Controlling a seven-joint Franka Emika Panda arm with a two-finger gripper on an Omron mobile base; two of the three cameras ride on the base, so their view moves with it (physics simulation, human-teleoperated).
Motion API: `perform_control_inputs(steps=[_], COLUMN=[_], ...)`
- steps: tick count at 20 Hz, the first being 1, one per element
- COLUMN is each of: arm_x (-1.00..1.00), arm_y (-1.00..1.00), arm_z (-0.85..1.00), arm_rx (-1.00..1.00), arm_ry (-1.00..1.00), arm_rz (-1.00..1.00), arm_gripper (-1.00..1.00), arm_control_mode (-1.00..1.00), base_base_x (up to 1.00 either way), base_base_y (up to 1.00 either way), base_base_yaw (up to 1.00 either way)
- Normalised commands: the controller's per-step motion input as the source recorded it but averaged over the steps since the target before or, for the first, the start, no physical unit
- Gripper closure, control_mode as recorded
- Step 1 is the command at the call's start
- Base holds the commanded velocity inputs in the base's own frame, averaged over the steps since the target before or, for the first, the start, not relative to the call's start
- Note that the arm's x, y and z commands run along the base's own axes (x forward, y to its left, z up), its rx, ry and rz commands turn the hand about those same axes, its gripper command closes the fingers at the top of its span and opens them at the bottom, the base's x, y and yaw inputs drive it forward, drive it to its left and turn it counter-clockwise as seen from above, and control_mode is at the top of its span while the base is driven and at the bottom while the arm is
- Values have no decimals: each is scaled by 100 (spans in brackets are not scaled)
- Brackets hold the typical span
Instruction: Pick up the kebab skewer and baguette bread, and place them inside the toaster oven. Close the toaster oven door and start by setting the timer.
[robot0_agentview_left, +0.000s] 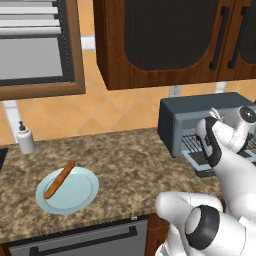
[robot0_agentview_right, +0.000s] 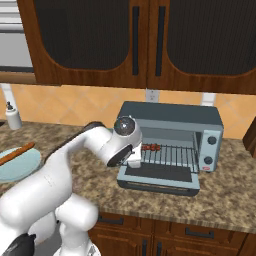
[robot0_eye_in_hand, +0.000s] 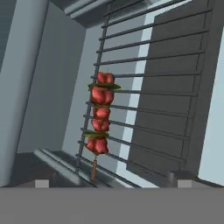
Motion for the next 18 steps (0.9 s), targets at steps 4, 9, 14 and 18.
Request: perform_control_inputs(steps=[4,9,14,18], arm_x=[-36,-56,-57,-40], arm_y=[100,100,100,100], arm_z=[53,45,19,0], arm_rx=[-8,-9,-8,-6], arm_ry=[17,25,28,31], arm_rz=[14,27,42,53], arm_gripper=[-100,-100,-100,-100], arm_control_mode=[-100,-100,-100,-100], base_base_x=[0,0,0,0], base_base_y=[0,0,0,0], base_base_yaw=[0,0,0,0])
